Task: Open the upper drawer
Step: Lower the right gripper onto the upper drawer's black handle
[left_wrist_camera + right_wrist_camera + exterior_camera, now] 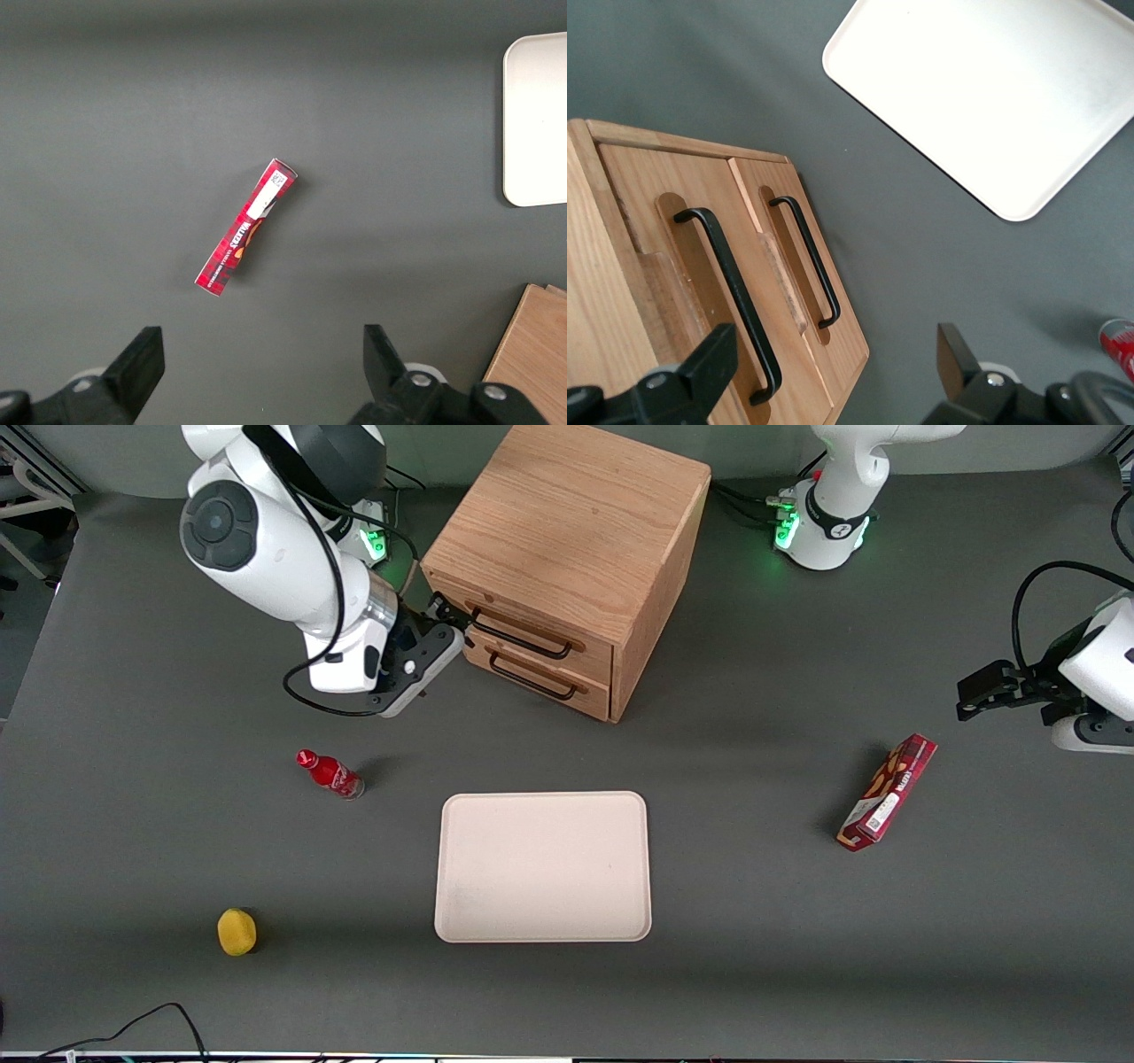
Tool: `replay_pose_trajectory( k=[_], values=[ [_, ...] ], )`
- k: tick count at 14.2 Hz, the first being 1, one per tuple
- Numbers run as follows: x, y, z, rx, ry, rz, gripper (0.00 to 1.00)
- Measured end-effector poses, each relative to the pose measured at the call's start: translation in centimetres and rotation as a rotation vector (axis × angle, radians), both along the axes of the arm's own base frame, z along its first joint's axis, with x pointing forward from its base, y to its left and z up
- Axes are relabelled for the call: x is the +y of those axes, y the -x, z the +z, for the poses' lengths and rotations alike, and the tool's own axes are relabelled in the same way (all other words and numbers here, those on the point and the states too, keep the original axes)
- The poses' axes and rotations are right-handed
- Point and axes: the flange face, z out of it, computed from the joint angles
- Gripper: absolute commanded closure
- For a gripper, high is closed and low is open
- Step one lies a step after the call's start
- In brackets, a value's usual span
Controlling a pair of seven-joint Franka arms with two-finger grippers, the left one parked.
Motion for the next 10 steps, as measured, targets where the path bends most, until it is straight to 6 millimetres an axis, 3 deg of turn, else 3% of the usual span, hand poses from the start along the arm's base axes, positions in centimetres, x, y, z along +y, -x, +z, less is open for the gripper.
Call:
replay_pose_trajectory(
  k=[4,10],
  values=[
    [2.5,2.3,-2.9,0.03,0.013,0.054,0.0],
    [4.1,3.7,-5.4,0.021,0.006,0.072,0.0]
  ],
)
